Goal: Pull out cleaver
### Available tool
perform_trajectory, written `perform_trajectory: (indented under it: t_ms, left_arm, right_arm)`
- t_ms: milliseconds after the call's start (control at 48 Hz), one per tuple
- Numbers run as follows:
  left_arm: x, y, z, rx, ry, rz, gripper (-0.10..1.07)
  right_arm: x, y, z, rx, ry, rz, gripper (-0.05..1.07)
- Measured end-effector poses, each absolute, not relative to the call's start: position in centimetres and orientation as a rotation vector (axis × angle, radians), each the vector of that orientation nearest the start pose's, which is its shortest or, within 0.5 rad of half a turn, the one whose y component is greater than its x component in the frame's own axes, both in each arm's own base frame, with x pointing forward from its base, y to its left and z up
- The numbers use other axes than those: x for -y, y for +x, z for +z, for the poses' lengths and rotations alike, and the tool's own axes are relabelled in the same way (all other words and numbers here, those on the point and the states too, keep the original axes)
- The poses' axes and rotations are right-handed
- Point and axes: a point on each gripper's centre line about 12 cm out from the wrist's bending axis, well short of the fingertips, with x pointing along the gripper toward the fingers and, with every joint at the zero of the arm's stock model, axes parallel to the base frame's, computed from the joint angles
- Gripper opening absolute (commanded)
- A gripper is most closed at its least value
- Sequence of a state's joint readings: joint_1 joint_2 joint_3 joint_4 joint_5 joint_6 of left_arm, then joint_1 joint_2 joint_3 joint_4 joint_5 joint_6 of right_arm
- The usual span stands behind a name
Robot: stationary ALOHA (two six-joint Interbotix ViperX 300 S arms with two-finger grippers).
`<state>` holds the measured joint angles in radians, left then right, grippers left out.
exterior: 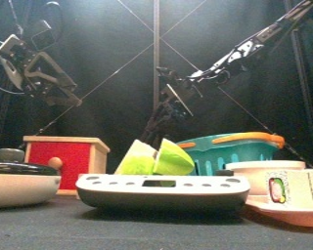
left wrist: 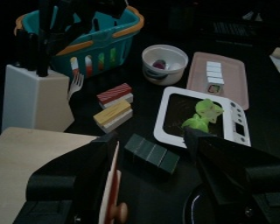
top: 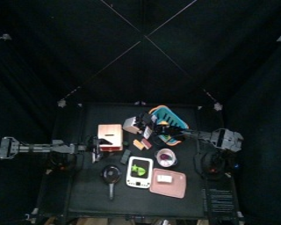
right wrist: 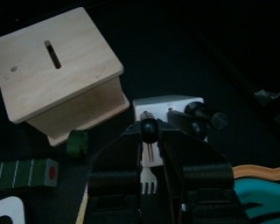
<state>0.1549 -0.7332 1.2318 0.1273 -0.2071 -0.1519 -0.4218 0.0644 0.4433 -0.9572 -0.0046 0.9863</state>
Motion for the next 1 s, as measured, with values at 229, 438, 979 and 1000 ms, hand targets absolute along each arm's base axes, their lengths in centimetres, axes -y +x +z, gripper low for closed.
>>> perform_trajectory:
  t_ms: [229,438,979,1000]
  left_arm:
    - [-3.1,21.8,21.2,-0.292,-0.054,0.132,0.95]
    - [-3.1,21.7,21.1,-0.292,-0.054,0.132,0.95]
    - [-3.1,21.7,21.1,-0.294,-0.052,0.132,0.95]
    - [-3.1,21.7,21.0,-0.295,-0.054,0.132,0.95]
  right_arm:
    - [17.9,40.4,22.6,-0.479,0.129,-0.411,0.40]
    - [17.1,39.5,24.4,-0.442,0.119,-0.406,0.40]
    - [14.9,36.5,27.1,-0.386,0.100,-0.385,0.40]
    - [14.8,36.4,27.2,-0.385,0.099,-0.384,0.40]
